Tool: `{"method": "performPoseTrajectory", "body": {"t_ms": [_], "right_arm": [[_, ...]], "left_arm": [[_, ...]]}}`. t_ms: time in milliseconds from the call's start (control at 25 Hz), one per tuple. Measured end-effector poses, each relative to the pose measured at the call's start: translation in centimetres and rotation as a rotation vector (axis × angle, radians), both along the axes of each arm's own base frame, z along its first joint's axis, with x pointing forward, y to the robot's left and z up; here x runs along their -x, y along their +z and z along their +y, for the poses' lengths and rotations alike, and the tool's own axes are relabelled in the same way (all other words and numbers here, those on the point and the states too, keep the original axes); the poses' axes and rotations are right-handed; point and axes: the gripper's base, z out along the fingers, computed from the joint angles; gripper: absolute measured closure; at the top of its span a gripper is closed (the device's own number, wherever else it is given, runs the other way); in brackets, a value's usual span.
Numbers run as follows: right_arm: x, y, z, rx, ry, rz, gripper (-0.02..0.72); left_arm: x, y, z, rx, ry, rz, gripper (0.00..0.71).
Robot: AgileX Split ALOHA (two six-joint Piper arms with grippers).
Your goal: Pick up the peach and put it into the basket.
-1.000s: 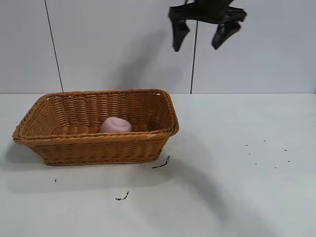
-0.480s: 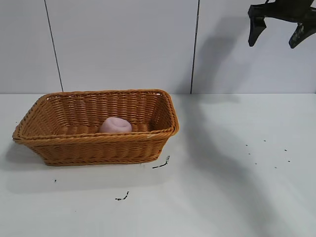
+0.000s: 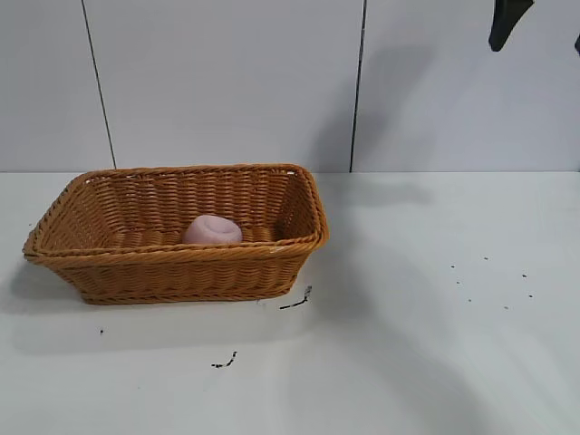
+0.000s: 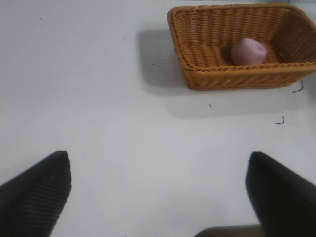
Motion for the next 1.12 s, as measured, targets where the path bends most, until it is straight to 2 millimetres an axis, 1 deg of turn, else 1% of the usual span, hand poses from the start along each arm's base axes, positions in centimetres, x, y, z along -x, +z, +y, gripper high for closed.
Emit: {"method": "performPoseTrajectory", "body": {"t_ms": [80, 160, 240, 320, 440, 520, 680, 840, 960, 1040, 1120], "right_arm": [[2.9, 1.2, 0.2, 0.000, 0.000, 0.001, 0.008], [5.9, 2.0, 0.4, 0.000, 0.000, 0.005, 0.008], [9.4, 2.3, 0.6, -0.001, 0.001, 0.015, 0.008], [12.5, 2.1, 0.7, -0.001, 0.001, 0.030, 0.008], [17.3, 0.7, 1.0, -0.003, 0.002, 0.065, 0.008], [20.5, -0.9, 1.2, -0.004, 0.004, 0.097, 0.008], [26.2, -4.3, 1.6, -0.006, 0.003, 0.130, 0.008], [30.3, -7.0, 1.8, 0.000, -0.003, 0.023, 0.008], [33.0, -8.5, 1.9, 0.004, -0.004, -0.054, 0.008], [34.3, -8.8, 2.0, 0.006, -0.007, -0.125, 0.008], [35.3, -8.3, 2.1, 0.009, -0.009, -0.214, 0.008]], "left_arm": [[0.0, 0.0, 0.0, 0.000, 0.000, 0.000, 0.017], [0.0, 0.0, 0.0, 0.000, 0.000, 0.000, 0.017], [0.0, 0.0, 0.0, 0.000, 0.000, 0.000, 0.017], [0.0, 0.0, 0.0, 0.000, 0.000, 0.000, 0.017], [0.0, 0.0, 0.0, 0.000, 0.000, 0.000, 0.017], [0.0, 0.0, 0.0, 0.000, 0.000, 0.000, 0.017], [0.0, 0.0, 0.0, 0.000, 0.000, 0.000, 0.017], [0.0, 0.0, 0.0, 0.000, 0.000, 0.000, 0.017], [0.0, 0.0, 0.0, 0.000, 0.000, 0.000, 0.017], [0.0, 0.0, 0.0, 0.000, 0.000, 0.000, 0.017], [0.0, 0.0, 0.0, 0.000, 0.000, 0.000, 0.017]]}}
